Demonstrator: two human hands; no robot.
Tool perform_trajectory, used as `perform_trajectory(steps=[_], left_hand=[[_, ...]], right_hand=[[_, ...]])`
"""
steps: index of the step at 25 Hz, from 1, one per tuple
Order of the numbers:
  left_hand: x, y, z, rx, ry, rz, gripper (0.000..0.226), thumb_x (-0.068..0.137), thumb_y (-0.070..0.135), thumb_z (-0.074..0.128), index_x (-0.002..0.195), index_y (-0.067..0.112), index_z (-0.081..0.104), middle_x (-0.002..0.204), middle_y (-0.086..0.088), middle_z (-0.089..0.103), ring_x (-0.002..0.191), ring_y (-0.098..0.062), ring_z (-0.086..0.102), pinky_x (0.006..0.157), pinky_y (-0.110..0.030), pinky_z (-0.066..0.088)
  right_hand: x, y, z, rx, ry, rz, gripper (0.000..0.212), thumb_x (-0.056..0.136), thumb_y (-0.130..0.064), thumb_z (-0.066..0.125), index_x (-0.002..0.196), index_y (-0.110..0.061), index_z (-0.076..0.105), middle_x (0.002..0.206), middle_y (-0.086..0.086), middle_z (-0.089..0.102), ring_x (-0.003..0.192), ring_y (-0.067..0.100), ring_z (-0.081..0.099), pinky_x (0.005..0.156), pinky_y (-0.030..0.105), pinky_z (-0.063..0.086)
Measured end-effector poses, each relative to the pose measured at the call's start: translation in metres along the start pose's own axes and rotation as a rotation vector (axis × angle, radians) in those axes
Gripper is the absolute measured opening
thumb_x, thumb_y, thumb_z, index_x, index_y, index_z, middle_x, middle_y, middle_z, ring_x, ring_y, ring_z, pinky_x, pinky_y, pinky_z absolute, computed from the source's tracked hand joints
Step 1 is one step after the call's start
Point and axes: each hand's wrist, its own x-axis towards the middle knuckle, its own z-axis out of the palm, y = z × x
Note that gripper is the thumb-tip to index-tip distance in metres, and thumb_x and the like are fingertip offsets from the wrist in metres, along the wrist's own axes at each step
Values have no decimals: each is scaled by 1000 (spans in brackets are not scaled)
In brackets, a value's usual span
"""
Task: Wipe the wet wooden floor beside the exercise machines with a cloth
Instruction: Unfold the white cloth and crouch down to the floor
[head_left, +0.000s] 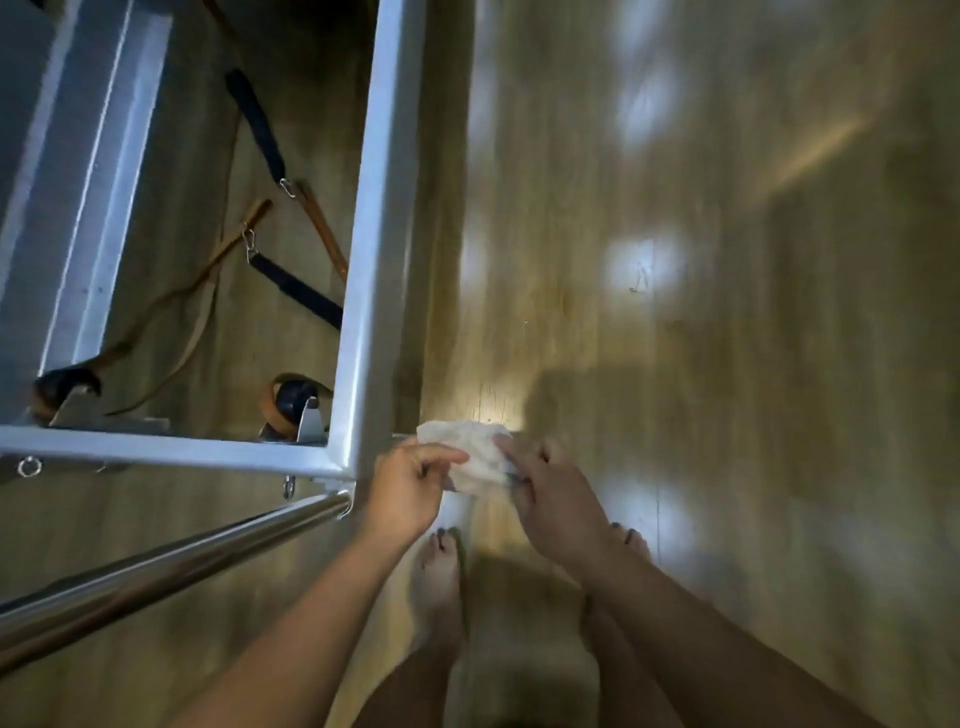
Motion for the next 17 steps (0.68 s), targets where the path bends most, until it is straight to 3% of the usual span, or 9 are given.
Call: perform_trajectory(steps=[2, 4, 6, 8, 10, 12, 15, 17], left_hand=[[28, -33, 40, 13, 80, -61, 34, 85, -12, 59, 88, 15, 79, 94, 0, 73, 84, -14, 65, 72, -3, 42], [50, -59, 76, 1, 120, -89, 37, 83, -15, 57, 87, 17, 76, 90, 4, 71, 81, -8, 64, 69, 0, 38], [66, -83, 107, -21, 101, -101, 38, 85, -12, 56, 89, 22, 73, 82, 12, 66, 68, -1, 61, 63, -4, 39], [78, -99, 131, -149, 17, -132, 39, 87, -7, 59, 99, 28, 71, 81, 8, 66, 60, -3, 61, 61, -15, 48], [96, -113, 159, -363, -84, -213, 47, 88, -4, 64, 113, 36, 65, 100, 3, 70, 77, -11, 70, 71, -31, 58], [122, -128, 194, -494, -138, -265, 48, 84, -1, 72, 117, 32, 62, 108, 2, 70, 94, -18, 71, 77, -36, 60], [163, -146, 237, -575, -253, -304, 32, 77, 5, 79, 104, 20, 68, 96, -6, 74, 89, -24, 73, 71, -36, 60], [189, -154, 258, -643, -326, -320, 28, 73, 5, 81, 98, 12, 69, 90, -12, 74, 83, -27, 72, 67, -36, 57]], right_hand=[[36, 49, 23, -28, -64, -24, 52, 97, -10, 50, 146, -27, 48, 121, -3, 43, 94, 7, 44, 79, 20, 38], [65, 97, 42, -47, -80, -35, 50, 96, -10, 52, 143, -26, 52, 112, -9, 41, 92, 7, 46, 73, 16, 36], [85, 139, 58, -62, -86, -50, 48, 96, -10, 55, 140, -28, 56, 103, -9, 42, 88, 9, 48, 67, 12, 34], [104, 175, 68, -117, -91, -74, 48, 93, -11, 55, 136, -30, 58, 100, -8, 42, 88, 10, 47, 66, 16, 35], [131, 212, 76, -238, -65, -145, 38, 89, -20, 54, 124, -30, 66, 106, -7, 48, 99, 12, 47, 73, 21, 40], [159, 250, 83, -325, -25, -183, 34, 88, -40, 47, 108, -30, 72, 112, -5, 56, 110, 15, 49, 79, 23, 43], [184, 279, 97, -85, -93, -205, 45, 82, -64, 51, 112, -33, 66, 109, -17, 57, 100, 1, 54, 78, 14, 42], [198, 285, 108, 66, -162, -202, 50, 76, -65, 64, 115, -35, 56, 110, -20, 59, 97, -2, 57, 75, 14, 46]])
